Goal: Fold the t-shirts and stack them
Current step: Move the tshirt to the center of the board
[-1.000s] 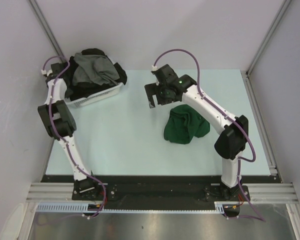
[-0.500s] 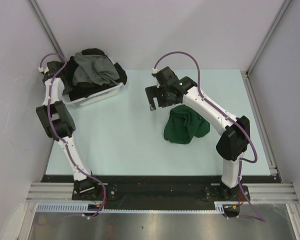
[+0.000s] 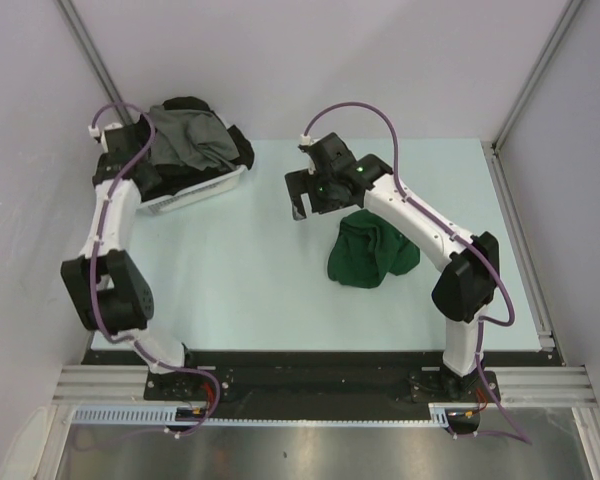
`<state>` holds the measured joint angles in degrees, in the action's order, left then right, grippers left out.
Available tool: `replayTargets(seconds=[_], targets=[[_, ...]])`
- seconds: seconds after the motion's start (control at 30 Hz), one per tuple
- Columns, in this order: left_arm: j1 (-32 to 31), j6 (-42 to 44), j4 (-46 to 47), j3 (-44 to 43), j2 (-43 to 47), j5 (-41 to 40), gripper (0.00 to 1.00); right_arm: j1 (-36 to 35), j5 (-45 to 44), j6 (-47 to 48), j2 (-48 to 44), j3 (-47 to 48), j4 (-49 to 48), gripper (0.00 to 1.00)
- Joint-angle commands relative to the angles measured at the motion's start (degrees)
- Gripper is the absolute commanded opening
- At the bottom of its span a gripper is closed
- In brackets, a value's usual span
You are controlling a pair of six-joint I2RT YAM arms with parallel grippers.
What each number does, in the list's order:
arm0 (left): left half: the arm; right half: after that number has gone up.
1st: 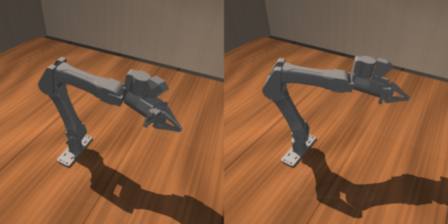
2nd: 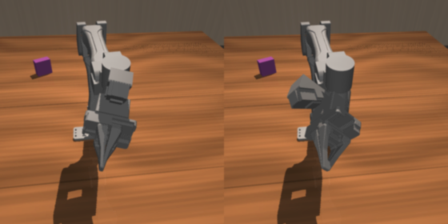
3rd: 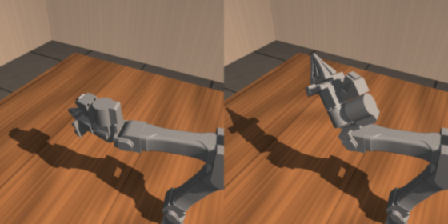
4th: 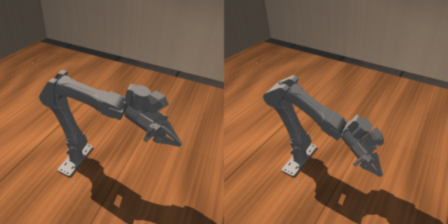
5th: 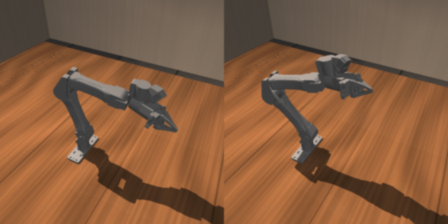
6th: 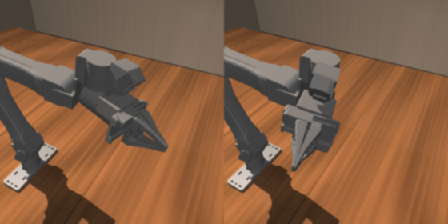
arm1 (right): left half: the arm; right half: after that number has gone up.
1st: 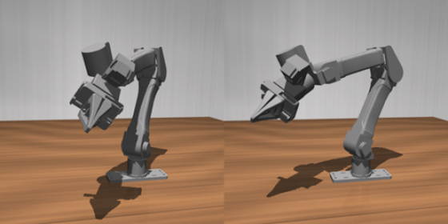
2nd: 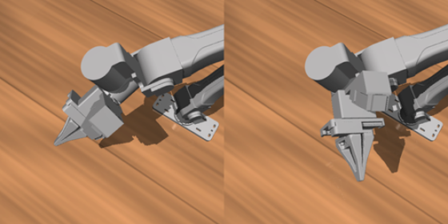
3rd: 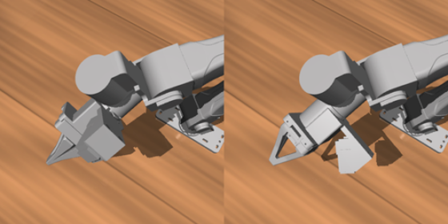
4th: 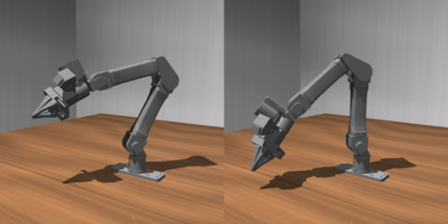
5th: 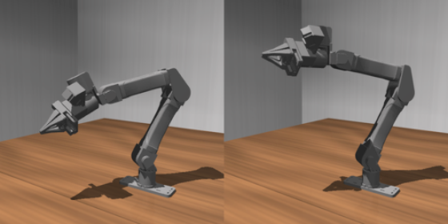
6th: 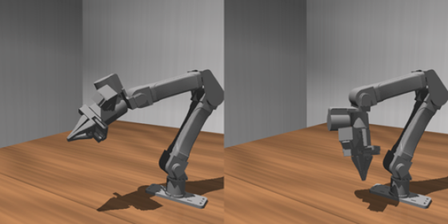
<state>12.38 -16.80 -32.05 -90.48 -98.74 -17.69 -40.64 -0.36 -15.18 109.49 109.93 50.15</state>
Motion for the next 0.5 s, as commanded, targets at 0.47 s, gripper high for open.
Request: replayTargets(seconds=[0.47], targets=[[-0.08, -1.31, 1.03, 18.17, 2.95, -7.88, 0.4, 0.65, 0.71, 0.24, -1.82, 5.82, -1.11, 1.0]])
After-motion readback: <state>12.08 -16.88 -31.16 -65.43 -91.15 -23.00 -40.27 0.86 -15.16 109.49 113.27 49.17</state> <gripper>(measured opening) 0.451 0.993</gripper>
